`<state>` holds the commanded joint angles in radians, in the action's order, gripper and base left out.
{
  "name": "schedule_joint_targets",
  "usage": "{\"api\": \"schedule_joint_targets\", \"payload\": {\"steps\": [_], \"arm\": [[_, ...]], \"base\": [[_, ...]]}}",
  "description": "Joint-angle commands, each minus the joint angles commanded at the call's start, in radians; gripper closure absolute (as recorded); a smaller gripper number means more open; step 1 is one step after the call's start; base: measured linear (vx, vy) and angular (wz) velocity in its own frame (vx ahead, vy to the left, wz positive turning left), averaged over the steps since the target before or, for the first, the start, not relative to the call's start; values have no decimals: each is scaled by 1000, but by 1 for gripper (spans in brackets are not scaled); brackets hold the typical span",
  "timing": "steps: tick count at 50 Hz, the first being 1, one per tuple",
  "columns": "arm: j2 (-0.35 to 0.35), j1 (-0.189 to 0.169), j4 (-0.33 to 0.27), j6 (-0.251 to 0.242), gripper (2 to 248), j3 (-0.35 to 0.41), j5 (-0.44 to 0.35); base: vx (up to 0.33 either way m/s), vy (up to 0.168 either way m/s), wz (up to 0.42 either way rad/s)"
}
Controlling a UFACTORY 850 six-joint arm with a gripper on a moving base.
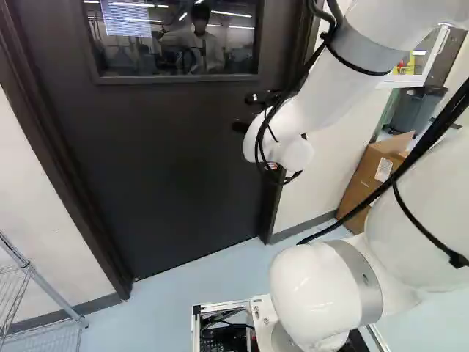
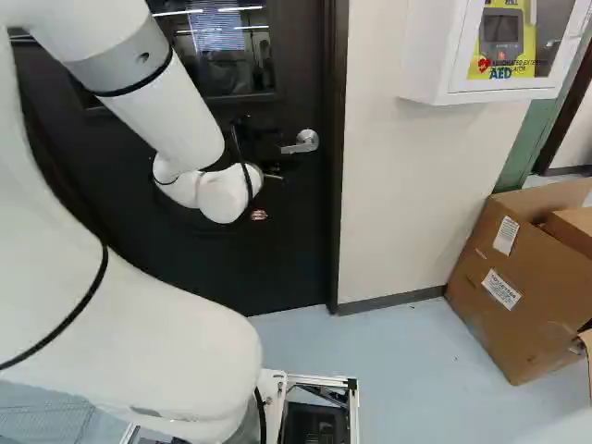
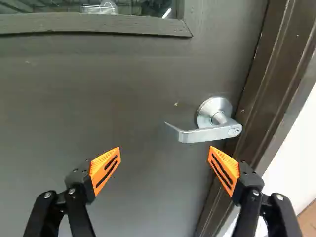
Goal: Open the door and move inside
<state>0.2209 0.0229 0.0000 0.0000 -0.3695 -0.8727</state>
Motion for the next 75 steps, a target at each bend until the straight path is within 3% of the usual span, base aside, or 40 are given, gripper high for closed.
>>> {"api": "schedule_joint_targets", "payload": {"steps": [34,75], "arm": [[51,0,0,0,3,-33,4],[33,17,0,0,3,-135,150]], "base": [[0,0,0],[0,0,0]]}}
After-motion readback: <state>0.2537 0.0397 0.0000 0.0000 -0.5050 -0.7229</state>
